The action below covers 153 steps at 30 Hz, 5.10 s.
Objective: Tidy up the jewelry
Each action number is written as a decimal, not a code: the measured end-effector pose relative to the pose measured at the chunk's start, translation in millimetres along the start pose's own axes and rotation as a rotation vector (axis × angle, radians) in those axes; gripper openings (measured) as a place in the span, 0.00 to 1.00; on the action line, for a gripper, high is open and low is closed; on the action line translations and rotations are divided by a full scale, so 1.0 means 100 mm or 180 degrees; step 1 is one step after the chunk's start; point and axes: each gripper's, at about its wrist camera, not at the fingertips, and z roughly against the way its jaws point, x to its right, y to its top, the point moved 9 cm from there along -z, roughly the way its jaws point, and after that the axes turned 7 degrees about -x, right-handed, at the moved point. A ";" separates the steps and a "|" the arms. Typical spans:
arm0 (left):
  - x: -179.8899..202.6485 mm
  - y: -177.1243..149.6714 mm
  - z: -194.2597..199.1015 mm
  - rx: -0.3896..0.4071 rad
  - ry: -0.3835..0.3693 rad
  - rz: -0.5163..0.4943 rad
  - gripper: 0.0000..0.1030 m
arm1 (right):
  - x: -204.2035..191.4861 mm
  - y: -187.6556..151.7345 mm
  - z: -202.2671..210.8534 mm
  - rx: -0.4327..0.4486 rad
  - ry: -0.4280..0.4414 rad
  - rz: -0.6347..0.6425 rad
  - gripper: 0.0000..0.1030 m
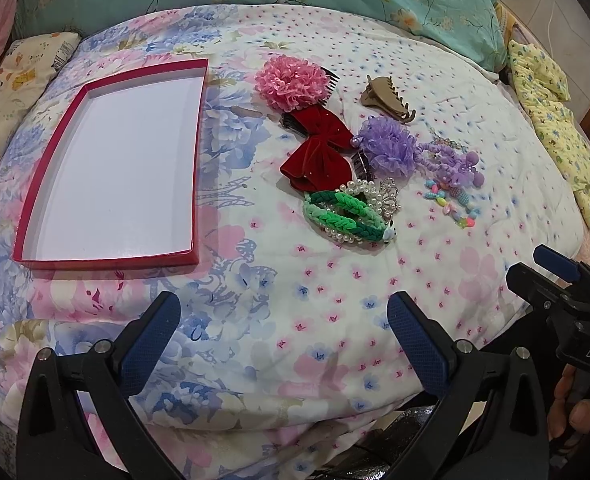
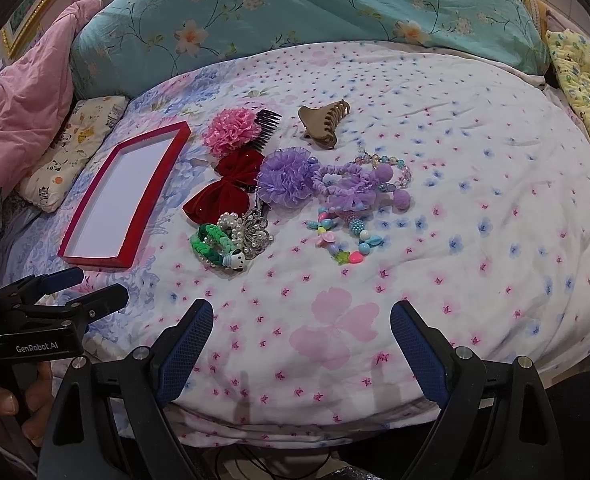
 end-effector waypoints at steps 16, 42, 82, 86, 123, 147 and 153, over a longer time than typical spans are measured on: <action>-0.02 0.01 0.00 -0.0020 -0.0015 0.0033 1.00 | 0.03 0.06 0.00 0.0052 0.0023 -0.0024 0.89; -0.02 0.24 -0.17 -0.0282 -0.0163 -0.0007 1.00 | 0.12 0.30 -0.14 0.0135 0.0258 -0.0143 0.87; 1.15 1.23 -1.06 -0.0420 -0.0805 -0.0736 0.10 | 0.98 1.07 -0.28 0.0390 0.0289 -0.0789 0.06; 1.02 1.20 -0.80 -0.0280 -0.0904 -0.0695 0.04 | 0.91 1.03 -0.23 0.0411 0.0413 -0.0785 0.06; -2.08 0.44 0.27 0.0533 -0.0308 0.1002 0.04 | -2.50 0.85 -0.84 -0.0278 0.1807 0.0570 0.07; -2.35 0.29 -0.23 0.0198 -0.0200 0.1107 0.25 | -2.62 0.59 -1.41 -0.0742 0.1622 0.0670 0.21; -2.33 0.26 -0.17 0.0197 -0.0148 0.1096 0.44 | -2.64 0.60 -1.37 -0.0713 0.1634 0.0659 0.23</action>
